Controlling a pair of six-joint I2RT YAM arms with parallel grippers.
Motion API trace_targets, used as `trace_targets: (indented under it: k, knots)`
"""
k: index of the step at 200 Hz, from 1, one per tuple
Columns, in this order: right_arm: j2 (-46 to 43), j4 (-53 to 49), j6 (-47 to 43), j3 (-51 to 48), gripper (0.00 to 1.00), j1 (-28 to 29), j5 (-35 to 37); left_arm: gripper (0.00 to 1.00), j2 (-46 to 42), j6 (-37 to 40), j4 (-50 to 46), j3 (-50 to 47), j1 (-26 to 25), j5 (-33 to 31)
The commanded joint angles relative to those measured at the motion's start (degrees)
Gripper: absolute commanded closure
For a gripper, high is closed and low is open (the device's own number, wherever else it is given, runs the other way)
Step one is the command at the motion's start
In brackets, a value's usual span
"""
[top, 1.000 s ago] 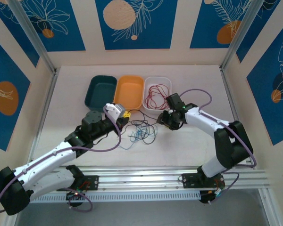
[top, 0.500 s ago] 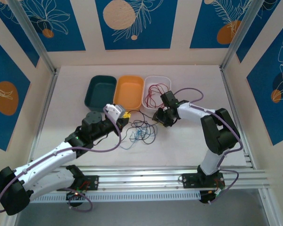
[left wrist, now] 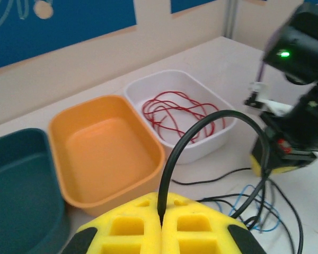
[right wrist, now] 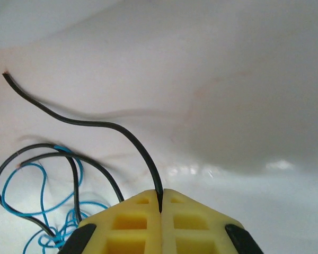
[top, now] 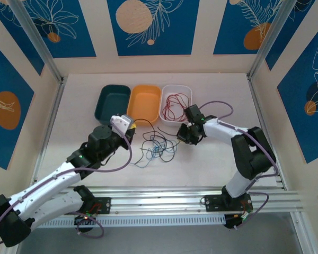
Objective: Untangle the cables
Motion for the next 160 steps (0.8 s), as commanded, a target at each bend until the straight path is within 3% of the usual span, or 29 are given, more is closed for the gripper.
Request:
trace_targets:
  k: [1,66,160]
  knots:
    - [-4.70,-3.23,0.31,-2.63,0.98,-0.60,2.61,1.00,-2.24,1.72,-3.21,3.49,0.40,-7.16]
    - [-14.01,-8.34,-1.86,-8.16,1.00,-6.15,7.17,1.00,-2.70,2.56,-11.15,10.85,2.17,-19.55]
    - [-24.86,-12.01,-5.30,-14.59,1.00,-16.72,7.26,1.00,-1.87,2.21,-18.13,19.38,11.50,-19.70]
